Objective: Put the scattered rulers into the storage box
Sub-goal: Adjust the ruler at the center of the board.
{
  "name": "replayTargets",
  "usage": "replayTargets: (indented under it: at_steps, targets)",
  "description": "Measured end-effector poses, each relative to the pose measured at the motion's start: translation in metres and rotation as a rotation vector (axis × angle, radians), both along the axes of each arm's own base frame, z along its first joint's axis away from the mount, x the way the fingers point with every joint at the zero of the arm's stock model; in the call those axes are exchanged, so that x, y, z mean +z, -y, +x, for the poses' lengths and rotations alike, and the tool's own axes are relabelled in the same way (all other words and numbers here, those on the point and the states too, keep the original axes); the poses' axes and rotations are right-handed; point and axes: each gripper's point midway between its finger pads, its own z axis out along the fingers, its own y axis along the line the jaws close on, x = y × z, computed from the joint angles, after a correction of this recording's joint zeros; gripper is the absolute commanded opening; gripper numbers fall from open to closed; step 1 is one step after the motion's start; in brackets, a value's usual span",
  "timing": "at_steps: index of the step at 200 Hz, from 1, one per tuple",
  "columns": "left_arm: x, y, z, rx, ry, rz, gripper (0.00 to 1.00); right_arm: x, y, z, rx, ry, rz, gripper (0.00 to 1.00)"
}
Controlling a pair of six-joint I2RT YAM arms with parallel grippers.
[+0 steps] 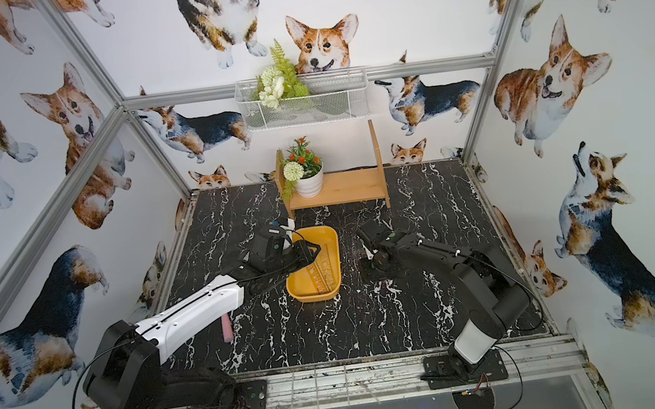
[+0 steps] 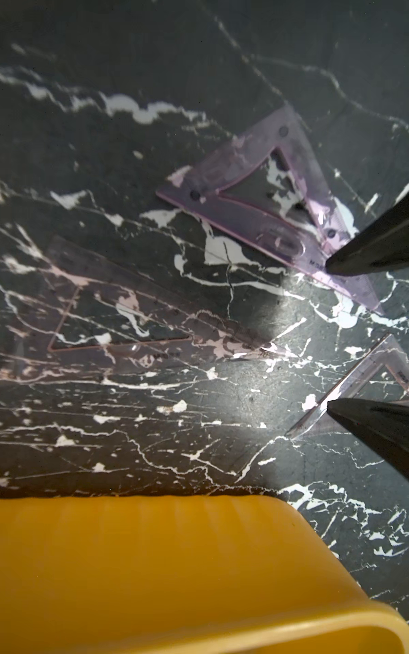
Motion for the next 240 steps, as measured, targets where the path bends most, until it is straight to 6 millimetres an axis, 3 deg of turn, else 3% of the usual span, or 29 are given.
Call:
replayTargets:
  at_steps: [68, 108, 141, 196, 240]
  targets:
    - [0.001, -0.002, 0.001, 0.012, 0.006, 0.006, 0.36, -0.021, -0.006, -0.021, 0.007, -0.075, 0.059, 0.61]
    - [0.001, -0.002, 0.001, 0.012, 0.007, 0.006, 0.36, -0.021, -0.006, -0.022, -0.002, -0.054, 0.075, 0.62]
    - [0.002, -0.002, 0.001, 0.012, 0.008, 0.005, 0.36, -0.021, 0.011, -0.028, -0.049, -0.048, 0.036, 0.69]
    - [0.004, 0.001, 0.001, 0.005, 0.014, 0.0, 0.36, -0.019, 0.06, -0.021, -0.217, -0.034, 0.005, 0.72]
    - [0.001, 0.0, -0.003, 0.003, 0.01, 0.003, 0.36, -0.015, 0.056, -0.004, -0.223, -0.029, 0.019, 0.74]
